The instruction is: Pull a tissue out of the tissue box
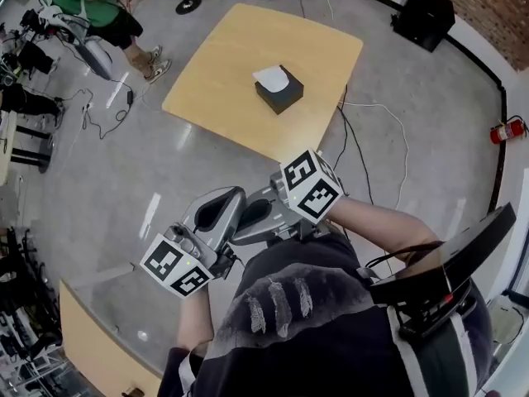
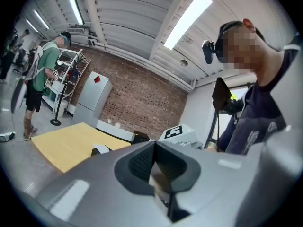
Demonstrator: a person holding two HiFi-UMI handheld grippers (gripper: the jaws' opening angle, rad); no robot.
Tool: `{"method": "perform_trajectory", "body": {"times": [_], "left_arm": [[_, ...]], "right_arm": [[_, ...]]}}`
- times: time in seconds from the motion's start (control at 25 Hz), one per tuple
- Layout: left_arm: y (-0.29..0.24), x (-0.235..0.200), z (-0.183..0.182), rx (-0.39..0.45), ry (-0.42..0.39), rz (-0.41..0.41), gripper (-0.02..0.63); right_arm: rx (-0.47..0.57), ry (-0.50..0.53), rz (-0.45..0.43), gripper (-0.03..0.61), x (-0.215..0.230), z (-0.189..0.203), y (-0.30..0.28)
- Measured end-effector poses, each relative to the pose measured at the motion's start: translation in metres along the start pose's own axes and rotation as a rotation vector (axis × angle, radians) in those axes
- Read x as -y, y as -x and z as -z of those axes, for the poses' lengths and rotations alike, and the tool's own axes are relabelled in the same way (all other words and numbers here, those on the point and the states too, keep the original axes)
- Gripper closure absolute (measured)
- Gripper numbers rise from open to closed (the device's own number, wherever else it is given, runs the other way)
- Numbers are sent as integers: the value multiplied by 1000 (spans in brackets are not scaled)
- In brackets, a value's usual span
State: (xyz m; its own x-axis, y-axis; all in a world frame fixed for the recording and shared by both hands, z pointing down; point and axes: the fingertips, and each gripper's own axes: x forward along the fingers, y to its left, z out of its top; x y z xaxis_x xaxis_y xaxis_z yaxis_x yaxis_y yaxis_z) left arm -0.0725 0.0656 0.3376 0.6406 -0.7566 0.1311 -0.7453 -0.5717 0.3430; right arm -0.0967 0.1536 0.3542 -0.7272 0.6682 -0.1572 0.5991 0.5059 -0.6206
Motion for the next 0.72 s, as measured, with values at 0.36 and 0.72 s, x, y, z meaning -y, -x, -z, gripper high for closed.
{"method": "perform_trajectory", "body": {"times": [0.36,0.72], "left_arm": [[-51,-20,-2,3,72,-42,612],[-101,-23,-13,-26,112,26,612]], "right_arm": [[170,10,156,579,31,-25,80],[318,5,217,579,37,-47,133]]}}
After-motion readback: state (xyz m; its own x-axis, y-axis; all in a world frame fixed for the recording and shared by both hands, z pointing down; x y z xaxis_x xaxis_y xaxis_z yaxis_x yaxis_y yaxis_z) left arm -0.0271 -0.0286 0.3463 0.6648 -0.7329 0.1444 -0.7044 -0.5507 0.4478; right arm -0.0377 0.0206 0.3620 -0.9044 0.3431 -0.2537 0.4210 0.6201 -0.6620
